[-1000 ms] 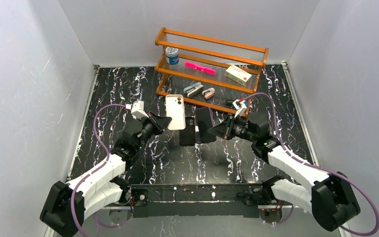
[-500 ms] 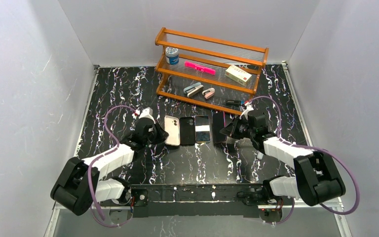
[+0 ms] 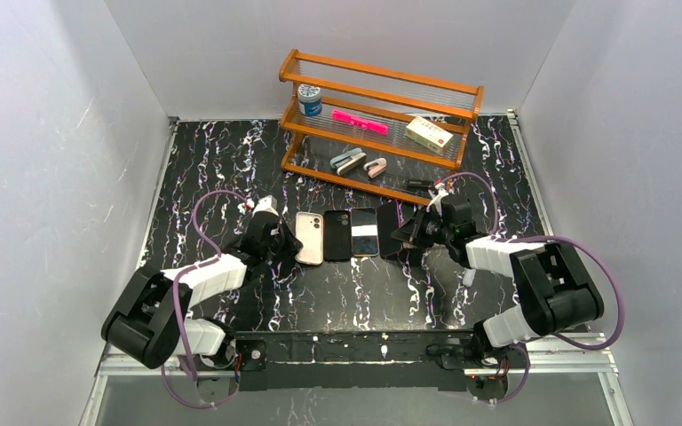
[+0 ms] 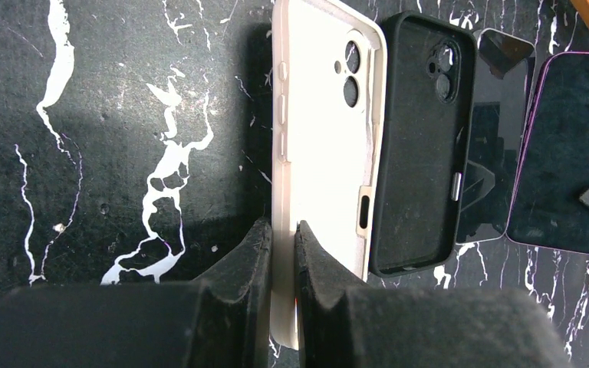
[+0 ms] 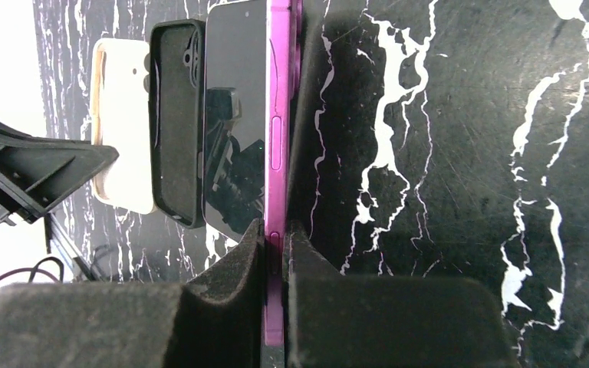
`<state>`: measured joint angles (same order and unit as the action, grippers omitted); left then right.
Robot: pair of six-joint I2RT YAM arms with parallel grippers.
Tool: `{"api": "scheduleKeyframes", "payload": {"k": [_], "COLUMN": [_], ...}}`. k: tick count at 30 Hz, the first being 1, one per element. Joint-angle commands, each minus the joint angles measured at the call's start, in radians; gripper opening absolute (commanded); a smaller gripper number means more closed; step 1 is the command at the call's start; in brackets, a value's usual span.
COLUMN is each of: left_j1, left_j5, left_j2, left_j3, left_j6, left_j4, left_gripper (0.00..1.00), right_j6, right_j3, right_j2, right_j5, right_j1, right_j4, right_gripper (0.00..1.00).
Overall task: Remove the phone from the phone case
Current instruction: Place the phone case at the center of the board.
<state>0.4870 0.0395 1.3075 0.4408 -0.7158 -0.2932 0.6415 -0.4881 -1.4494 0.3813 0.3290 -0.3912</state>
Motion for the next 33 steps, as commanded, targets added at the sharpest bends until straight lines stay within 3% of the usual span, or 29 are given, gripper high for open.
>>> {"api": "scheduleKeyframes", "payload": {"k": [1,8,19,23,33], "left_j1": [0.003,0.001,0.001,0.001,0.002], "left_j5": [0.032,0.088,0.076,0.084,0.105], "left_j2": [0.027,-0.004,0.070,0.075,0.047], "left_j3": [0.023,0.012,0.011,0.014,0.017], "left_j6": [0.016,0.012,-0.011,-0.008,-0.014], "left_j4": [0.004,-0.017,-0.059,-0.058,-0.019], "left_gripper": [0.04,0.05,0.18,0.32,0.83], "right_j6": [0.001,-0.006,-0.061,-0.086,-0.133], "right_j3": [-0.029,-0.049,-0.080,-0.099,-0.091], "right_j2": [-0.032,-0.076,-0.122,-0.128,-0.083], "right_j5": [0.014,0.004,0.001,-0.013,-0.077], "right_j1": [-0.001,-0.001,-0.001,0.000,0.006], "right_j4": [-0.045,-0.009,0.073,0.116,0.199], "right_gripper": [0.07,0.23,0.47,0.59,0.90]}}
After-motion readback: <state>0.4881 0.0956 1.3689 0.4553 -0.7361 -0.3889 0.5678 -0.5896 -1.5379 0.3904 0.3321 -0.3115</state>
